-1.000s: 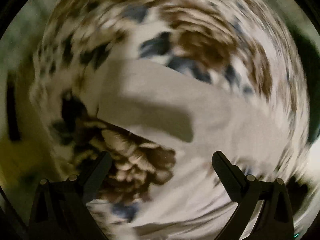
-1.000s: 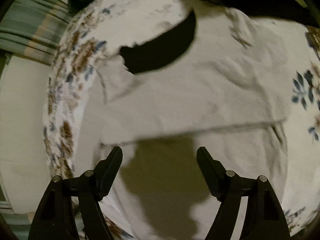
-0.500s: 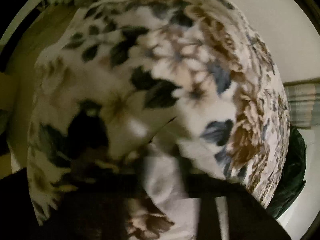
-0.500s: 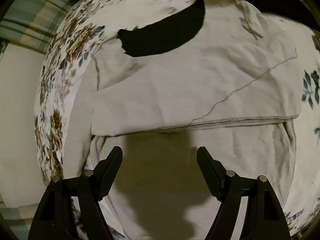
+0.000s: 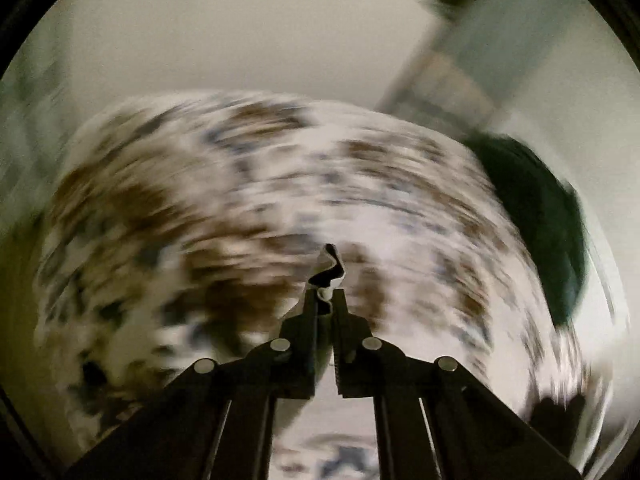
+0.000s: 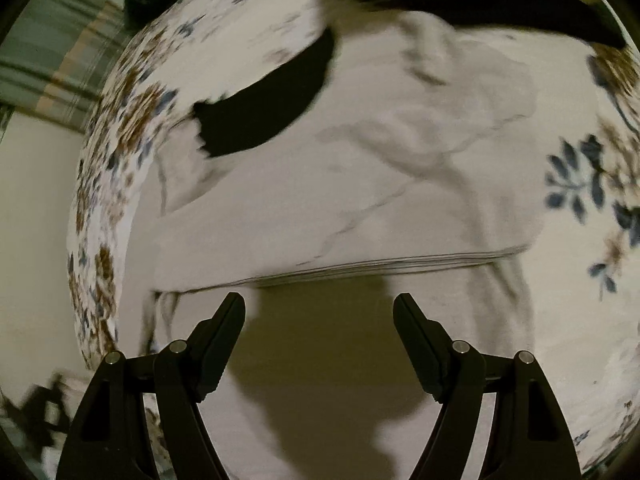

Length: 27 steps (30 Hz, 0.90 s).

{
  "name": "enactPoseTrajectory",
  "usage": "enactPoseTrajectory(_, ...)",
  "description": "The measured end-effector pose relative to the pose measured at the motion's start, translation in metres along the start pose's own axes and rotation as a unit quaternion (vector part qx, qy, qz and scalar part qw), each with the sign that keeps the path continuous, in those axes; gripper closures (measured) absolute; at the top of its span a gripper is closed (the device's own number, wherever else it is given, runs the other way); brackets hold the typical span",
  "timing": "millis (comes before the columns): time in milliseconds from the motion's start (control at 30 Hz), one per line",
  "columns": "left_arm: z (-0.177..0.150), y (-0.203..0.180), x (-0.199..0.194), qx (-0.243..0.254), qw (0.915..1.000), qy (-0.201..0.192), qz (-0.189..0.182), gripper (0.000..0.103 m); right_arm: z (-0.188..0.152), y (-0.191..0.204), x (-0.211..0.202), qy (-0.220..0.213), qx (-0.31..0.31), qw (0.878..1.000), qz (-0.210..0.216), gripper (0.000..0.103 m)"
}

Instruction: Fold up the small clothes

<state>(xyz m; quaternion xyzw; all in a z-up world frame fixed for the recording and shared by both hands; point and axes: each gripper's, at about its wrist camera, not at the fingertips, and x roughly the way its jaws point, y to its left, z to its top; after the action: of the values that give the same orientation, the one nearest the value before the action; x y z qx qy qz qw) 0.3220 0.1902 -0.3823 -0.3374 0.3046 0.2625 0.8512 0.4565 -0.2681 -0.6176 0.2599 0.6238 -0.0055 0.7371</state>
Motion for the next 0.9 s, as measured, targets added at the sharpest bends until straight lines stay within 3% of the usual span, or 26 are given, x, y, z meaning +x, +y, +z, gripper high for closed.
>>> enactPoseTrajectory(133, -0.03, -0.102, 0.001, 0.104, 0.9915, 0.026, -0.073, 0.099, 0.002, -0.041, -0.012, -0.015, 0.031, 0.999, 0.0, 0.024)
enactPoseTrajectory(233, -0.075, -0.172, 0.011, 0.16, 0.9762, 0.073, -0.126, 0.099, 0.004, -0.077, -0.024, -0.03, 0.053, 0.998, -0.004, 0.024)
enactPoseTrajectory(333, -0.134, -0.237, 0.017, 0.227, 0.9526, 0.118, -0.165, 0.099, 0.006, -0.115, -0.035, -0.045, 0.069, 0.996, -0.018, 0.024)
enactPoseTrajectory(467, -0.228, -0.301, 0.029, 0.323, 0.9123, 0.171, -0.185, 0.099, 0.009, -0.166, -0.051, -0.061, 0.1, 0.993, -0.035, 0.024)
enactPoseTrajectory(567, -0.28, -0.322, 0.035, 0.363, 0.8921, 0.2, -0.181, 0.099, 0.01, -0.204, -0.06, -0.068, 0.127, 0.988, -0.046, 0.024)
enactPoseTrajectory(700, -0.332, -0.339, 0.026, 0.396, 0.8718, 0.222, -0.183, 0.099, 0.009, -0.244, -0.07, -0.074, 0.152, 0.984, -0.052, 0.024)
enactPoseTrajectory(833, -0.361, -0.346, 0.023, 0.434, 0.8502, 0.243, -0.173, 0.096, 0.008, -0.263, -0.078, -0.07, 0.163, 0.983, -0.046, 0.024)
enactPoseTrajectory(900, -0.358, -0.343, 0.021, 0.448, 0.8417, 0.25, -0.168, 0.09, 0.007, -0.266, -0.085, -0.068, 0.169, 0.983, -0.034, 0.024)
